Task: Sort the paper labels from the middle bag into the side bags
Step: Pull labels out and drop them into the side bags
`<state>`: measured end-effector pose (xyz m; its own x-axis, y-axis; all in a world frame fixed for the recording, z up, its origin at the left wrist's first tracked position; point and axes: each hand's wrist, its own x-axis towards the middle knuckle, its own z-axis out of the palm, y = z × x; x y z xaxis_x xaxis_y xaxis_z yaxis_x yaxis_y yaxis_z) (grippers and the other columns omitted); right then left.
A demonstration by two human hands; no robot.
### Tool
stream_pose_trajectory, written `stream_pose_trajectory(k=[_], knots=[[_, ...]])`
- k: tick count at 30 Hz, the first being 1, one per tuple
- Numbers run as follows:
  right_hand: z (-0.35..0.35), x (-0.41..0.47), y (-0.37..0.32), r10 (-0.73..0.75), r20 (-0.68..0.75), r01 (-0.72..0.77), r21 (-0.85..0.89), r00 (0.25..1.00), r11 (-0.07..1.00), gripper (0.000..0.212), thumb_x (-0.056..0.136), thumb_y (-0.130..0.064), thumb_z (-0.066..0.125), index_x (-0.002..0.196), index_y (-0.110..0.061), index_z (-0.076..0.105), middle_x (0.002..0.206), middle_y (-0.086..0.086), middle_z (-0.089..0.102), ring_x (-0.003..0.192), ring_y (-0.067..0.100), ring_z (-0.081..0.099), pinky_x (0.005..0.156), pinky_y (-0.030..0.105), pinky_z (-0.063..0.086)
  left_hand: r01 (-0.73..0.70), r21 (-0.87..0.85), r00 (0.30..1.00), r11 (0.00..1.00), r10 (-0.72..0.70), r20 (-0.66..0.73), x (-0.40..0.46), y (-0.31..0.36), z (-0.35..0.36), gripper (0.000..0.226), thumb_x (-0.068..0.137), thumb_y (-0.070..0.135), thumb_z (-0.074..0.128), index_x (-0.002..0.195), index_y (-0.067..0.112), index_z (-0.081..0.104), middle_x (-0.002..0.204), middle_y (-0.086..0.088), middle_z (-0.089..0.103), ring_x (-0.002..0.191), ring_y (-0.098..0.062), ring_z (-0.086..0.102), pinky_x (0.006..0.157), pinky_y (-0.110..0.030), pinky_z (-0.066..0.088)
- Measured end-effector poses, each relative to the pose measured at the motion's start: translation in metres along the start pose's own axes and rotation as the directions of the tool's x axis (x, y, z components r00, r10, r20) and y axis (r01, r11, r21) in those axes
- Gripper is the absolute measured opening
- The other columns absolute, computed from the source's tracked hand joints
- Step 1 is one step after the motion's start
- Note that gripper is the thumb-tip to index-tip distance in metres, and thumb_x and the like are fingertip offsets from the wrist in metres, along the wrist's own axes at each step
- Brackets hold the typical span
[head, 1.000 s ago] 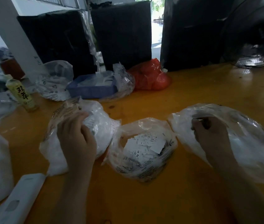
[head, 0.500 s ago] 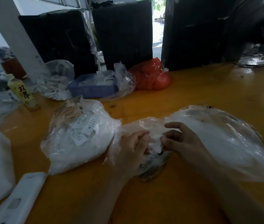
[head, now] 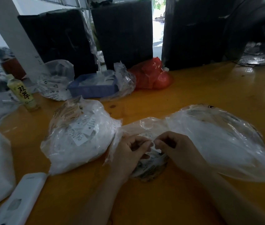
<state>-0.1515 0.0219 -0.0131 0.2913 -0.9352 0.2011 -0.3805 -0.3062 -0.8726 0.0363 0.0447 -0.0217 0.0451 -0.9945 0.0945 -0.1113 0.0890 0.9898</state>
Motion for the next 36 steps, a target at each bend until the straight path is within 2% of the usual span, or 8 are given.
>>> stream_pose_trajectory(k=[6, 11, 16, 22, 26, 29, 32, 36], knots=[[0.006, 0.0, 0.001, 0.001, -0.086, -0.004, -0.042, 0.996, 0.999, 0.029, 0.086, -0.061, 0.051, 0.089, -0.036, 0.065, 0.085, -0.024, 0.067, 0.076, 0.001, 0.065, 0.064, 0.017, 0.053, 0.043, -0.081, 0.998, 0.996, -0.046, -0.036, 0.001, -0.003, 0.0, 0.004, 0.093, 0.028, 0.079, 0.097, 0.03, 0.078, 0.101, 0.002, 0.081, 0.098, -0.015, 0.077, 0.077, -0.024, 0.062], [0.014, -0.001, -0.001, 0.027, -0.223, -0.024, 0.018, 0.974, 1.0, 0.023, 0.094, -0.054, 0.054, 0.085, -0.037, 0.067, 0.078, -0.012, 0.07, 0.062, 0.014, 0.063, 0.056, 0.032, 0.051, 0.018, -0.041, 0.999, 0.999, -0.016, 0.05, 0.002, -0.007, 0.0, 0.042, 0.084, 0.039, 0.084, 0.12, 0.023, 0.07, 0.112, 0.006, 0.078, 0.107, -0.01, 0.074, 0.089, -0.029, 0.061], [0.016, -0.003, -0.007, 0.025, -0.18, -0.009, 0.087, 0.983, 0.996, 0.018, 0.096, -0.044, 0.059, 0.084, -0.037, 0.07, 0.079, -0.012, 0.072, 0.065, 0.01, 0.064, 0.057, 0.021, 0.051, 0.038, -0.184, 0.998, 0.982, -0.046, -0.037, 0.006, -0.01, 0.0, 0.011, 0.091, 0.022, 0.081, 0.098, 0.031, 0.079, 0.112, -0.001, 0.079, 0.11, -0.02, 0.073, 0.098, -0.043, 0.059], [0.014, -0.004, -0.013, 0.111, -0.2, -0.063, 0.233, 0.974, 0.971, 0.023, 0.097, -0.04, 0.06, 0.081, -0.033, 0.075, 0.069, -0.014, 0.07, 0.061, -0.002, 0.062, 0.055, 0.008, 0.043, -0.019, -0.004, 1.0, 1.0, 0.02, 0.011, 0.0, -0.003, 0.006, 0.049, 0.081, 0.056, 0.079, 0.119, 0.03, 0.061, 0.115, 0.007, 0.078, 0.107, -0.01, 0.075, 0.085, -0.028, 0.062], [0.015, -0.007, -0.017, 0.081, -0.154, -0.051, 0.19, 0.985, 0.981, 0.022, 0.094, -0.046, 0.059, 0.083, -0.036, 0.076, 0.071, -0.02, 0.07, 0.066, -0.003, 0.064, 0.059, 0.005, 0.043, -0.108, -0.083, 0.994, 0.991, 0.106, -0.026, 0.002, -0.001, 0.009, 0.032, 0.095, 0.028, 0.075, 0.1, 0.001, 0.058, 0.123, 0.005, 0.076, 0.117, -0.014, 0.072, 0.096, -0.033, 0.06], [0.017, -0.006, -0.017, 0.072, -0.111, -0.06, 0.107, 0.991, 0.992, 0.032, 0.088, -0.06, 0.05, 0.084, -0.039, 0.074, 0.077, -0.019, 0.072, 0.072, -0.001, 0.065, 0.061, 0.012, 0.049, -0.075, -0.242, 0.996, 0.967, 0.06, -0.066, 0.003, -0.002, 0.005, 0.046, 0.082, 0.035, 0.079, 0.102, -0.004, 0.062, 0.123, 0.0, 0.077, 0.122, -0.015, 0.069, 0.101, -0.038, 0.057], [0.014, -0.003, -0.009, -0.039, -0.15, 0.006, -0.214, 0.988, 0.977, 0.032, 0.089, -0.065, 0.041, 0.089, -0.044, 0.064, 0.085, -0.02, 0.066, 0.084, -0.001, 0.058, 0.065, 0.016, 0.046, -0.024, -0.46, 0.995, 0.887, -0.025, -0.1, 0.007, -0.002, 0.002, 0.015, 0.082, 0.017, 0.084, 0.089, 0.013, 0.072, 0.107, -0.013, 0.077, 0.11, -0.027, 0.073, 0.096, -0.04, 0.058], [0.013, -0.001, -0.001, -0.062, -0.041, 0.02, -0.655, 0.997, 0.756, 0.028, 0.094, -0.057, 0.054, 0.113, -0.037, 0.058, 0.103, -0.018, 0.062, 0.11, 0.007, 0.039, 0.084, 0.023, 0.037, 0.014, -0.566, 0.988, 0.824, -0.099, -0.12, 0.01, -0.001, -0.003, 0.007, 0.077, 0.016, 0.077, 0.084, 0.015, 0.074, 0.093, -0.013, 0.073, 0.093, -0.024, 0.074, 0.081, -0.031, 0.061]])
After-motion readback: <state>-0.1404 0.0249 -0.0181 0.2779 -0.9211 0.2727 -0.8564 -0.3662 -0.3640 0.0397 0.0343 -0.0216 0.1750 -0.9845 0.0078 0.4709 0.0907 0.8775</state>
